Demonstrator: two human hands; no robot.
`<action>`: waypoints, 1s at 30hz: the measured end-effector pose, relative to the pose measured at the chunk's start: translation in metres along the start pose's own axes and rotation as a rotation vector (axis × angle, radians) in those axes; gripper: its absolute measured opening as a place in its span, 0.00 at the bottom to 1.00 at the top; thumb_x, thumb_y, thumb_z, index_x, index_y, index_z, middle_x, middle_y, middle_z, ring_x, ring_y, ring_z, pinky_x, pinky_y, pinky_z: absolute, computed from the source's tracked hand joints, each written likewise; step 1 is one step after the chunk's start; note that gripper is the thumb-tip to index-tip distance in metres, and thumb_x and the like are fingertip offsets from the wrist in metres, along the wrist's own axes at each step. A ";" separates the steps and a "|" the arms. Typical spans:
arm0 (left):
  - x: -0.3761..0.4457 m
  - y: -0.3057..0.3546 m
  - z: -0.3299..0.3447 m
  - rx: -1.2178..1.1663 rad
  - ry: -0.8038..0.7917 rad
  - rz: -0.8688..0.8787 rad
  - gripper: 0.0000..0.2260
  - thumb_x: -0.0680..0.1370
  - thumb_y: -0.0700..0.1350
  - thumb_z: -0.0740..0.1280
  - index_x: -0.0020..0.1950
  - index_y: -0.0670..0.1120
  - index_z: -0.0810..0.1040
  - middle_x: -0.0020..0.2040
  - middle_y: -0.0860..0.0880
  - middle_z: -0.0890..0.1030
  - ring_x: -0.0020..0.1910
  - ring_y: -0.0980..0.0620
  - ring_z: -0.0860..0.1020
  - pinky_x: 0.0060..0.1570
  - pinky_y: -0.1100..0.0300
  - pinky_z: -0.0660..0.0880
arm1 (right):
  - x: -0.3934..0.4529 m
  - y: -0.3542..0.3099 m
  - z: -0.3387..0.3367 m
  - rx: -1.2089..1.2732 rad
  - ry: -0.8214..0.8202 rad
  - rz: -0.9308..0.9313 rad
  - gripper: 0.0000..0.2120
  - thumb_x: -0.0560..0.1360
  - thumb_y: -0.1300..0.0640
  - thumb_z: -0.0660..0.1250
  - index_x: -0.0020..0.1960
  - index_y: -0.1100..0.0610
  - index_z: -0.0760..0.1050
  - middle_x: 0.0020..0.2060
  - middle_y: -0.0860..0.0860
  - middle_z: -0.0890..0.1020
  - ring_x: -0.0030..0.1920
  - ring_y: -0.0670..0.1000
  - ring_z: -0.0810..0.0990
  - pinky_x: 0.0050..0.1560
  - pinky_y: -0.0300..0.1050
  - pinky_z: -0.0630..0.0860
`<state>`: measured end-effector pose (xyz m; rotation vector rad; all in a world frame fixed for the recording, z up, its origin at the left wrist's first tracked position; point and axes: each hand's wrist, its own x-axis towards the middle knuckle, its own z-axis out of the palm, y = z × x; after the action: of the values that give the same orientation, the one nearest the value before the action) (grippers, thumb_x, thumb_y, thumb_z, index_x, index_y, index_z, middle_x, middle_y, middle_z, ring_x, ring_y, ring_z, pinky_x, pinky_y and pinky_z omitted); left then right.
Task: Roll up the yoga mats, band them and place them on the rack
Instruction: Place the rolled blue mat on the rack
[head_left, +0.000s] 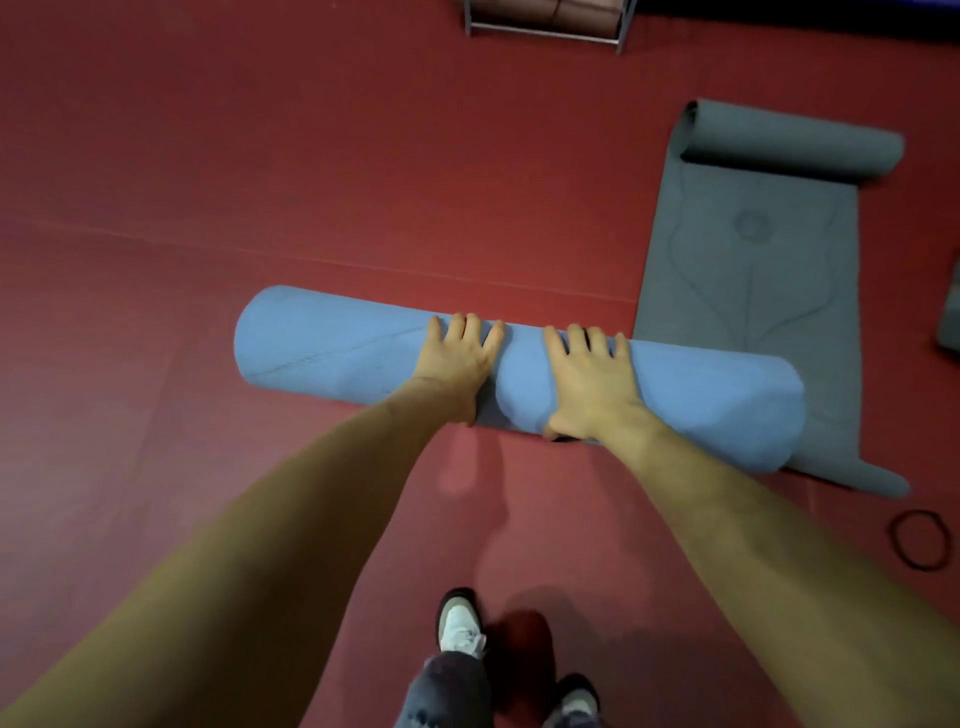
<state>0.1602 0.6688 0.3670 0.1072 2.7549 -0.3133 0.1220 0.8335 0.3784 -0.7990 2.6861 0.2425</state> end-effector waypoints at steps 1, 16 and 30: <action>-0.009 -0.013 -0.021 -0.002 0.008 -0.004 0.53 0.63 0.56 0.77 0.76 0.43 0.47 0.69 0.40 0.62 0.70 0.42 0.61 0.68 0.44 0.58 | -0.004 -0.005 -0.027 -0.001 -0.006 0.003 0.55 0.58 0.43 0.77 0.75 0.56 0.50 0.70 0.57 0.63 0.69 0.60 0.62 0.71 0.63 0.56; -0.040 -0.185 -0.221 -0.001 0.179 -0.156 0.56 0.60 0.58 0.79 0.76 0.44 0.48 0.67 0.44 0.65 0.67 0.45 0.65 0.66 0.47 0.62 | 0.043 -0.047 -0.279 -0.028 0.223 -0.078 0.57 0.57 0.44 0.77 0.76 0.55 0.49 0.69 0.56 0.63 0.69 0.60 0.62 0.72 0.62 0.54; 0.182 -0.346 -0.365 -0.004 0.264 -0.199 0.57 0.57 0.57 0.80 0.75 0.43 0.49 0.66 0.44 0.66 0.66 0.44 0.66 0.65 0.47 0.64 | 0.295 0.016 -0.462 -0.083 0.303 -0.115 0.56 0.54 0.43 0.77 0.73 0.55 0.52 0.64 0.55 0.67 0.65 0.59 0.65 0.66 0.61 0.61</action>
<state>-0.1757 0.4227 0.7022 -0.1376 3.0347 -0.3696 -0.2405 0.5829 0.7052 -1.0908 2.9106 0.2212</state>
